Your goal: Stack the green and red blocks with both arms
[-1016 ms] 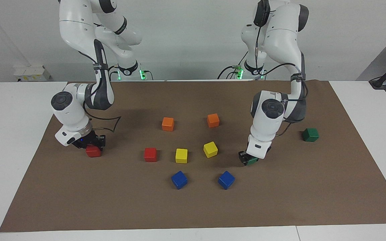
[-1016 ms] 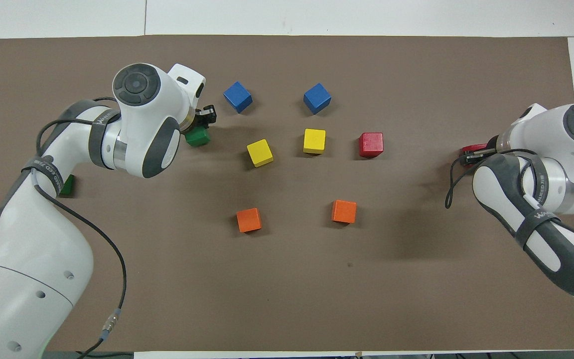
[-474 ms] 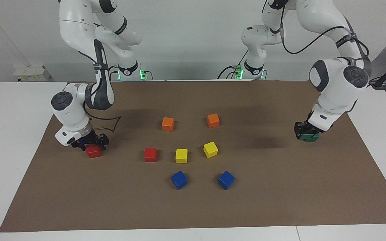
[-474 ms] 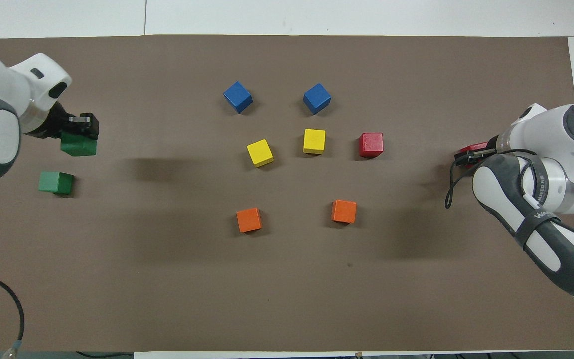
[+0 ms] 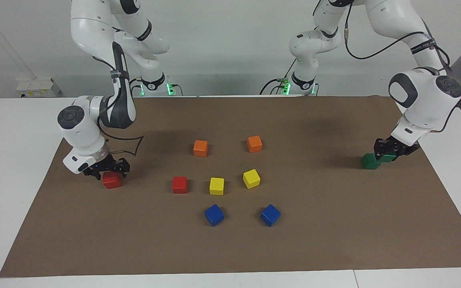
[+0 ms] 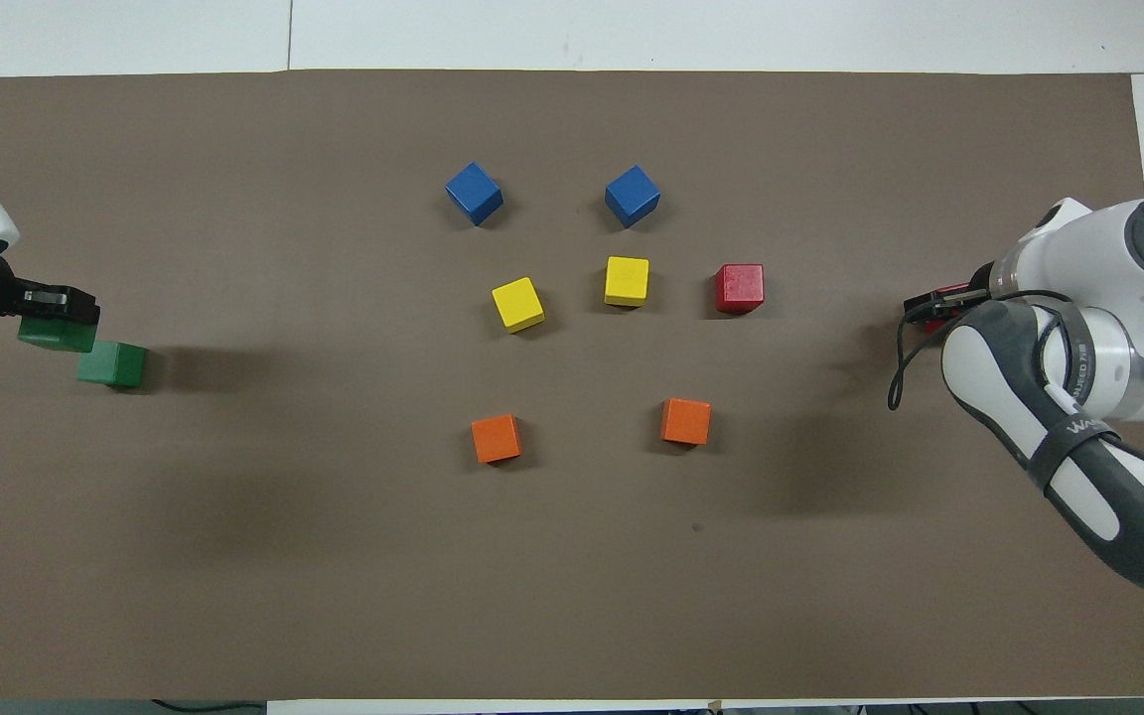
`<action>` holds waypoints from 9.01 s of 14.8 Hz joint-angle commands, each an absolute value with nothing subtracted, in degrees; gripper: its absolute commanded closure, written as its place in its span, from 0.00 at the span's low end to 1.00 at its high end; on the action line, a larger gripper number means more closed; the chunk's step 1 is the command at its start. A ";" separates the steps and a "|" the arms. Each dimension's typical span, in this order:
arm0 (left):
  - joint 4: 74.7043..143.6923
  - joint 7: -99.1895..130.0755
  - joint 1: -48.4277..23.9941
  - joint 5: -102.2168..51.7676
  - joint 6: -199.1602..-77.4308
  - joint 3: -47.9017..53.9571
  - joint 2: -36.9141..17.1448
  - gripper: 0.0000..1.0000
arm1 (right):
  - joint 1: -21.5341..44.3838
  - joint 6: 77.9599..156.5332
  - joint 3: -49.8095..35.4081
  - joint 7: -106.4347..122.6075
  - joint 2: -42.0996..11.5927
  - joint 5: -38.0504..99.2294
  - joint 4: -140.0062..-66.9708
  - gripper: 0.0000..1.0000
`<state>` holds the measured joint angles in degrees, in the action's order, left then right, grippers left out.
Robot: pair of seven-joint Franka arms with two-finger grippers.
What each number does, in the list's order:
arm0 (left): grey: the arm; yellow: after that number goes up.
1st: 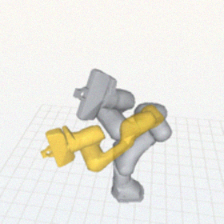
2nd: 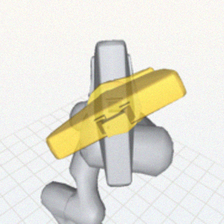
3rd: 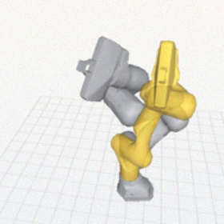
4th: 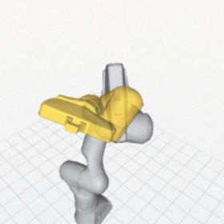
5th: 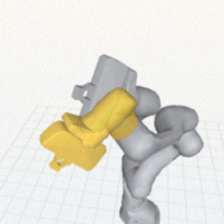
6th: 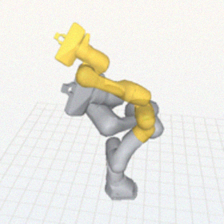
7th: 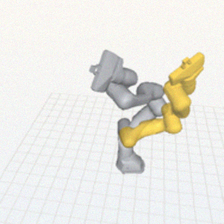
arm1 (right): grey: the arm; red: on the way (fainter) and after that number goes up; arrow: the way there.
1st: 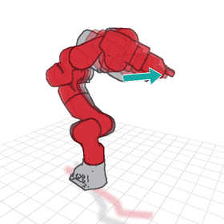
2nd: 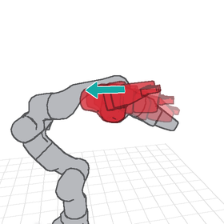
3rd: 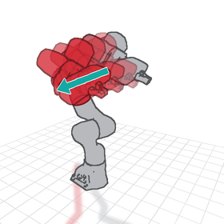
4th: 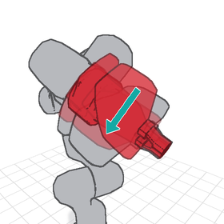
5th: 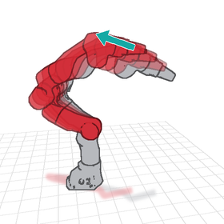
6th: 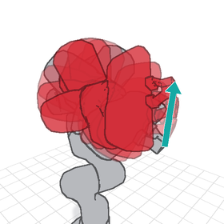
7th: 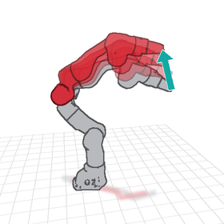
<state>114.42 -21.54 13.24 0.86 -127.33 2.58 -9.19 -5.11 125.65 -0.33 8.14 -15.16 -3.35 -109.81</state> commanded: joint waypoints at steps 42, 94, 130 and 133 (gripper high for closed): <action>102.92 -10.75 11.70 -2.55 -110.75 3.96 -1.94 0.00 | 14.69 136.85 -0.88 -22.96 -26.19 -1.93 -104.76 0.60; 93.08 -0.35 2.46 -0.44 -90.26 2.37 2.72 0.00 | -6.86 135.35 -0.35 11.95 -13.71 0.18 -116.54 1.00; 93.34 -0.26 2.55 -0.61 -91.93 2.64 3.16 0.00 | -3.00 88.95 -2.64 9.24 2.55 3.34 -93.08 0.00; 93.25 -0.09 2.46 -0.53 -91.85 2.81 3.16 0.00 | -2.11 88.86 -2.64 4.41 2.55 2.55 -94.22 0.00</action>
